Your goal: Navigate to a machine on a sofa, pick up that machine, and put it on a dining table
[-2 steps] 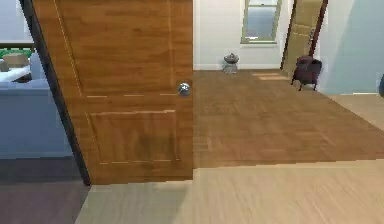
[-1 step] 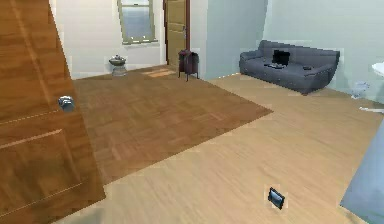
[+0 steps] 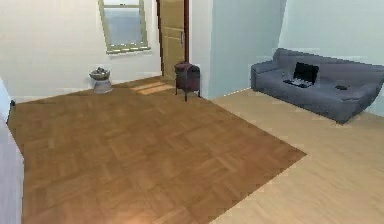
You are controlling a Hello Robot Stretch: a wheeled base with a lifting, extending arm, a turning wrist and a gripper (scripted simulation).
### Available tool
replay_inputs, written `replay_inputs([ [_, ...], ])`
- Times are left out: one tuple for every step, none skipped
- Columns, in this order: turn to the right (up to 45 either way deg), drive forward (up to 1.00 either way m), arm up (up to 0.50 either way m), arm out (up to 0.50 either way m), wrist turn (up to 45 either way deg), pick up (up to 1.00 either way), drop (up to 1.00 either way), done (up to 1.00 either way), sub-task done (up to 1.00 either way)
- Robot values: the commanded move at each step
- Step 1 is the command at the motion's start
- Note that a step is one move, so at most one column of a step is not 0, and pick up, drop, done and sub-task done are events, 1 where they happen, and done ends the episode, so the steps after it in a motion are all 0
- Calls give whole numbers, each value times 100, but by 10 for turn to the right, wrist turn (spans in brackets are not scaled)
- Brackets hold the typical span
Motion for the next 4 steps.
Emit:
replay_inputs([
  [60,0,0,0,0,0,0,0,0],
  [0,25,0,0,0,0,0,0,0],
  [420,0,0,0,0,0,0,0,0],
  [0,55,0,0,0,0,0,0,0],
])
